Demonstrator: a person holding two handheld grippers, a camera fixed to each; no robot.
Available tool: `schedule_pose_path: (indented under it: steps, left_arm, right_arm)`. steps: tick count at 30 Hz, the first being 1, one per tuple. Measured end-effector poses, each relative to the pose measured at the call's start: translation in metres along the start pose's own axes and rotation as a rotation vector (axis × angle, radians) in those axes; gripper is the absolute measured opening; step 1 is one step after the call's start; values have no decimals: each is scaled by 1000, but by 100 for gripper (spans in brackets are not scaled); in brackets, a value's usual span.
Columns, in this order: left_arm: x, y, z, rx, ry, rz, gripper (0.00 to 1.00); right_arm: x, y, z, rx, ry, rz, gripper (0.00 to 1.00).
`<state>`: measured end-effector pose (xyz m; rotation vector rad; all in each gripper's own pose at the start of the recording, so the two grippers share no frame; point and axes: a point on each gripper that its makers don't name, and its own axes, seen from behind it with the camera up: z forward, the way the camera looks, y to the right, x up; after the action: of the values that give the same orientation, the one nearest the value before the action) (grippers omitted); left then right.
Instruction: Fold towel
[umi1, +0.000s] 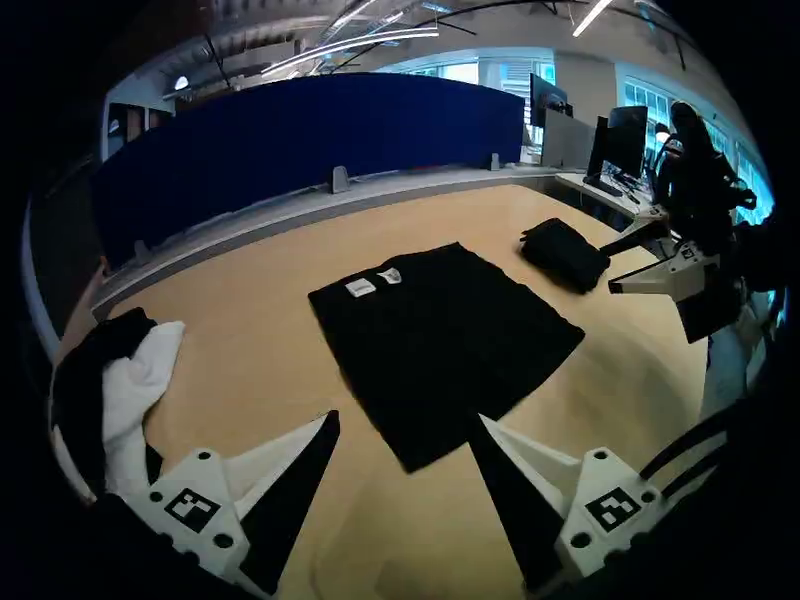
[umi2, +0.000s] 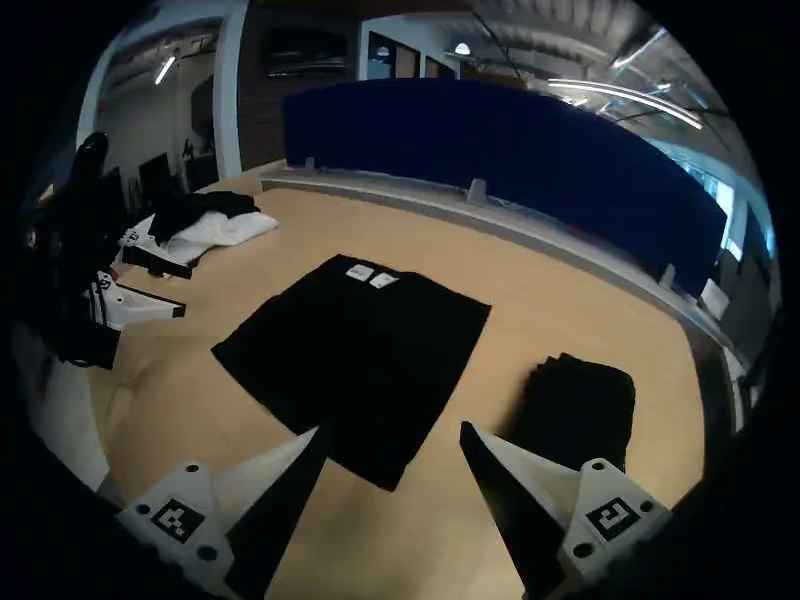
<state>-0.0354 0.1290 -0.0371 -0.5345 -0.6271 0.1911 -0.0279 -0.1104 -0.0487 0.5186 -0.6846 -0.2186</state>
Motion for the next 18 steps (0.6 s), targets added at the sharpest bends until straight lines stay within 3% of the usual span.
schedule_pose_path:
  steps: [18]
  left_arm:
    - [-43,7,40,-52,-131,22,93]
  right_arm:
    - [-48,2,29,33,-113,-14,100]
